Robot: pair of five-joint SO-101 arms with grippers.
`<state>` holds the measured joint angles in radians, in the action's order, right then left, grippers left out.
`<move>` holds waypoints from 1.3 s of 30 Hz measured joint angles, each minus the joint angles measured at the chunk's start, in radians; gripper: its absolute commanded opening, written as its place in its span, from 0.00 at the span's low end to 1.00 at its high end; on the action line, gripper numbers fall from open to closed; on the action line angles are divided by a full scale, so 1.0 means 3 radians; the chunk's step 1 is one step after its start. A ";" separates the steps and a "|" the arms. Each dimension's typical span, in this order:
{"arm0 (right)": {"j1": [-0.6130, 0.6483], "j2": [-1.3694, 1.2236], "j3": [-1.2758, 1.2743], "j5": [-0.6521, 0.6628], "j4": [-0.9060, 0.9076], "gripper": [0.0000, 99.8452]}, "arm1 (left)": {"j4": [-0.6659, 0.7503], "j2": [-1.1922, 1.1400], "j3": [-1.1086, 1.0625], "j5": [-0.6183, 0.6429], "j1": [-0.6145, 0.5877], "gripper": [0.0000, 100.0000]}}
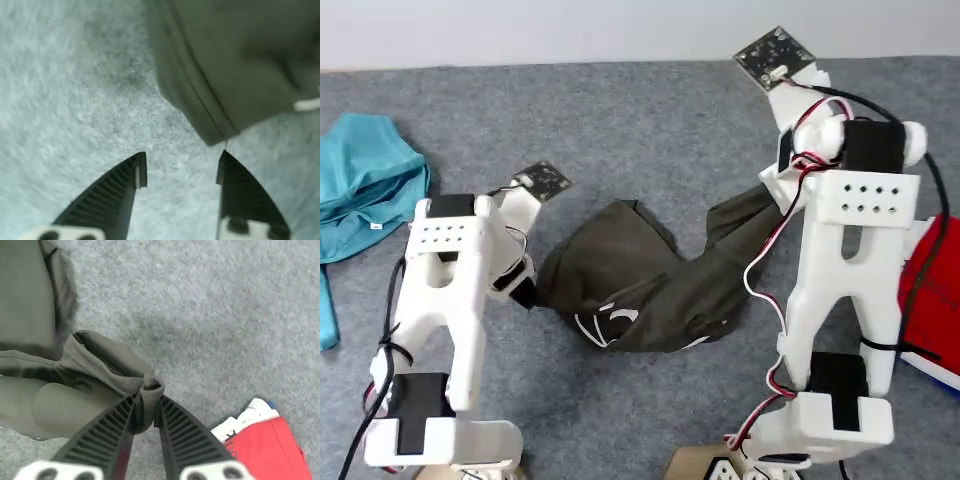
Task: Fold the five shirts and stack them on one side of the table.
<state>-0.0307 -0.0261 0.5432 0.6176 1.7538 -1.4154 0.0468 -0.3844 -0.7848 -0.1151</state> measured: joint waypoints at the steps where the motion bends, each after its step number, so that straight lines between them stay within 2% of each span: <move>1: -0.0015 0.0000 0.0000 0.0000 0.0000 0.01 | -0.0026 0.0020 0.0026 -0.0179 0.0000 0.23; 6: -0.0051 0.0000 0.0000 0.0000 0.0000 0.01 | -0.0082 0.0174 0.0051 -0.0788 0.0000 0.23; 9: -0.0051 0.0000 0.0000 -0.0061 0.0000 0.01 | -0.0097 0.0199 0.0051 -0.0982 0.0066 0.23; 20: 0.0179 0.0000 0.0000 -0.0199 0.0000 0.01 | -0.0102 0.0205 -0.0046 -0.1089 0.0609 0.23; 34: 0.0179 0.0000 0.0000 -0.0199 0.0000 0.01 | 0.0967 0.0205 -0.0767 -0.1100 0.0696 0.23; 39: 0.0179 0.0000 0.0000 -0.0199 0.0000 0.01 | 0.1253 0.0205 -0.0946 -0.1100 0.0696 0.15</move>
<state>0.0230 -0.0261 0.5432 0.5577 1.7538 -1.0395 0.1082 -0.6682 -1.1147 0.0936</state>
